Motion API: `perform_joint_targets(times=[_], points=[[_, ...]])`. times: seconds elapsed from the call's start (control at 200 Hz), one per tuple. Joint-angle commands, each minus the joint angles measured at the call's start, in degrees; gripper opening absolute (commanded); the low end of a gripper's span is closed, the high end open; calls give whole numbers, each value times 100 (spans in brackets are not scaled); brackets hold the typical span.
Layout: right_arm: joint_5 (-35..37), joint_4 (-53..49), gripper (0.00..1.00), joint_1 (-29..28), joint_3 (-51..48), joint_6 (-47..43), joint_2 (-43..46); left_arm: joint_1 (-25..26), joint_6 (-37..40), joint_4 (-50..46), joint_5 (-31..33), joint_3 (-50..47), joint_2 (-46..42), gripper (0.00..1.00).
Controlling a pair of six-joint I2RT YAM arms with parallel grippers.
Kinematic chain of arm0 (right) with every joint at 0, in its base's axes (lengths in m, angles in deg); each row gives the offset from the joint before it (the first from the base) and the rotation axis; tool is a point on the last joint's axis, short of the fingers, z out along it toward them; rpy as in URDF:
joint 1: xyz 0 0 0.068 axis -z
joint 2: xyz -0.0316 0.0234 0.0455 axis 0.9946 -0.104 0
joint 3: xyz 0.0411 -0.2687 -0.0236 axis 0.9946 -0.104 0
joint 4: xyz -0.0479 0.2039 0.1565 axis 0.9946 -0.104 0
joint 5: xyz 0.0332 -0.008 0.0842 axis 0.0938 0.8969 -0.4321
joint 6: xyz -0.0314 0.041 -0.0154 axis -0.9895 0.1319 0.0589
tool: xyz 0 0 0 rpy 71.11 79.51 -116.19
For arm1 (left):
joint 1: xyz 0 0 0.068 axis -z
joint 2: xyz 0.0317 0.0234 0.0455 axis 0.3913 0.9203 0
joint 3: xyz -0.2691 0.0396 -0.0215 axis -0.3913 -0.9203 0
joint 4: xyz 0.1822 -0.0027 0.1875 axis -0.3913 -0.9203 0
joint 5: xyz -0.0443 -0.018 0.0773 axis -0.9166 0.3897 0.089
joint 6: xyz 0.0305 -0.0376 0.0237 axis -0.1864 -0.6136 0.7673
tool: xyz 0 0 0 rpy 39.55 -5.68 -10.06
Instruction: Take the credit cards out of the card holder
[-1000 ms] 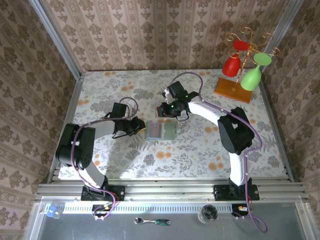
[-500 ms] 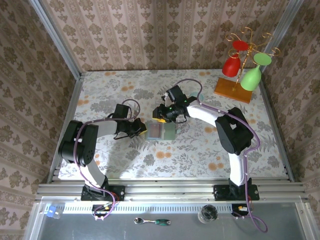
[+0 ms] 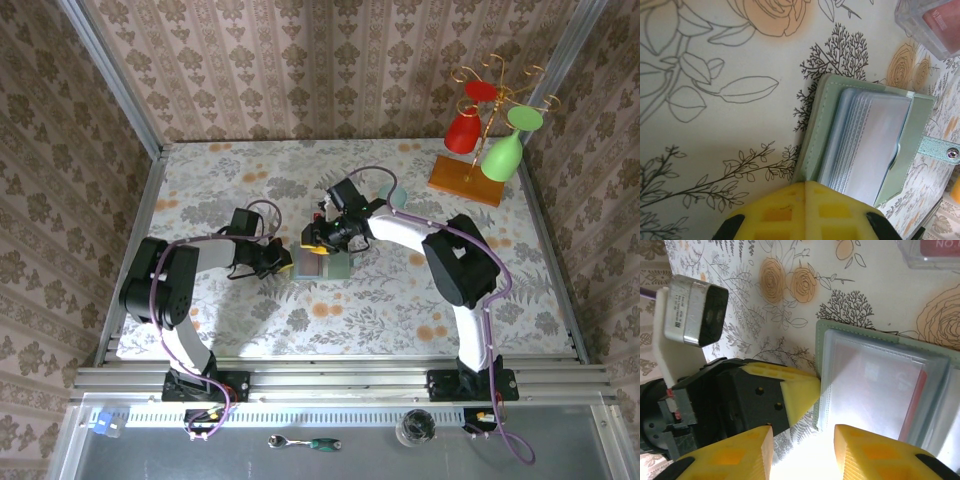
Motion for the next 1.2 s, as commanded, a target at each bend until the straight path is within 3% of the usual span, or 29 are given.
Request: perform_joint_targets(times=[0.0, 1.195], points=[[-72, -97, 36, -59, -120, 78, -151, -28, 157, -223, 65, 110, 151, 3], [542, -457, 30, -75, -293, -211, -100, -85, 178, -258, 46, 105, 197, 2]])
